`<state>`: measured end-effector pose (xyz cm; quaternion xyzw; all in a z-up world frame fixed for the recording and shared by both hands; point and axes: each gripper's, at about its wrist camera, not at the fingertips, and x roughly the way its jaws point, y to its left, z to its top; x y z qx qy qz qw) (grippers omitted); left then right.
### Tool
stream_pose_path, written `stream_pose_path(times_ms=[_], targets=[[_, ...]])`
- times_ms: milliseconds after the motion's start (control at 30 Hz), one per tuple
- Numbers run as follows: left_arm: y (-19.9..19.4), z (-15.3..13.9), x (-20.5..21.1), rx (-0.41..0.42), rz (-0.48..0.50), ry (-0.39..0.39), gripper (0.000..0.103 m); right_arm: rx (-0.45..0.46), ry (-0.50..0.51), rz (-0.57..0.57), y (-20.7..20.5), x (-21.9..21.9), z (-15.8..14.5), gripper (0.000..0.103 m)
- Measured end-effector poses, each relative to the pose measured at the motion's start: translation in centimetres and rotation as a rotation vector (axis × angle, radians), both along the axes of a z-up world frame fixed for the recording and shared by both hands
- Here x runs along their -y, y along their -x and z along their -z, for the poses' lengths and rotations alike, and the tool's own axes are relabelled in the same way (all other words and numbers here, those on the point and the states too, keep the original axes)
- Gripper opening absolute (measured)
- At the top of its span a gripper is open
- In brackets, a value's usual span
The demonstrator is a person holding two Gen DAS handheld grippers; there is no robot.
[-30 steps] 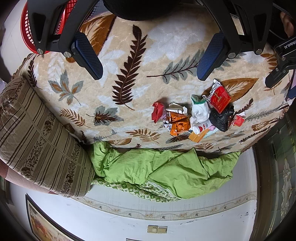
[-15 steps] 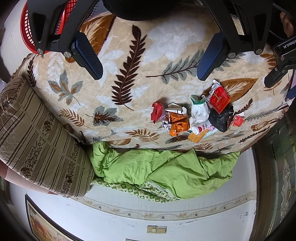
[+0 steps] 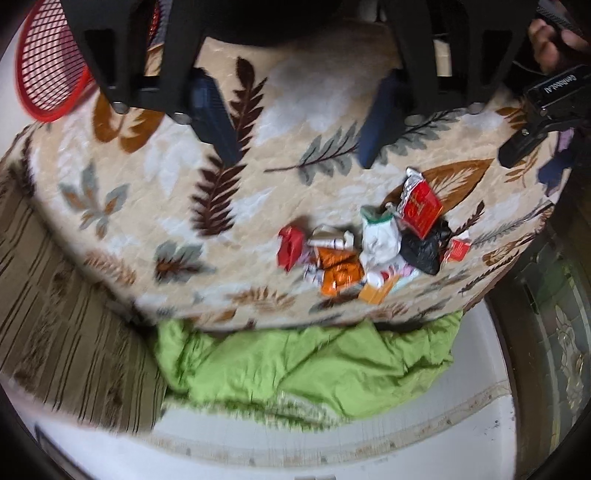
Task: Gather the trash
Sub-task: 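Reach the left tool to the red cigarette pack and close on it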
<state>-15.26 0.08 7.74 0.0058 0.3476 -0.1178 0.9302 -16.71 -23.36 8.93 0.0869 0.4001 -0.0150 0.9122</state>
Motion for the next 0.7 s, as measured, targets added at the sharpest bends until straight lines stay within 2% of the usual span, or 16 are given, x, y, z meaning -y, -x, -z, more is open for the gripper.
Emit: stream_pose_path(times_ms=[33,67,200,267,300,400,500,567,633,700], targets=[[-0.5,0.3,0.2,-0.027,0.012,0.008,0.073,-0.008,-0.035,0.001,-0.6,0.5,0.1,0.058],[-1.0,0.6,0.4,-0.051,0.020,0.017,0.069,0.006,-0.064,0.002,-0.9,0.8,0.1,0.058],[-2.9,1.3,0.5,-0.120,0.023,0.083,0.068,0.010,-0.085,0.009,-3.5,1.5,-0.1,0.057],[-3.6,1.4,0.4,-0.130,0.019,0.100,0.058,0.002,-0.090,0.013,-5.3,1.7,0.1,0.057],[-3.9,1.4,0.4,-0.134,0.018,0.104,0.056,-0.001,-0.109,0.011,-6.7,1.9,0.2,0.057],[-4.7,1.8,0.0,-0.158,0.004,0.129,0.054,-0.032,-0.131,0.031,-9.9,2.3,1.0,0.047],[-5.3,2.0,-0.5,-0.189,-0.004,0.164,0.054,-0.053,-0.127,0.054,-12.5,2.6,2.1,0.043],[-5.8,2.2,-0.7,-0.206,-0.004,0.184,0.054,-0.074,-0.117,0.055,-14.2,2.7,3.2,0.032],[-6.1,2.4,-0.6,-0.217,-0.008,0.192,0.054,-0.088,-0.134,0.048,-15.0,2.9,3.9,0.012],[-6.6,2.4,-0.6,-0.229,-0.010,0.205,0.054,-0.079,-0.148,0.048,-14.6,3.1,4.0,0.008]])
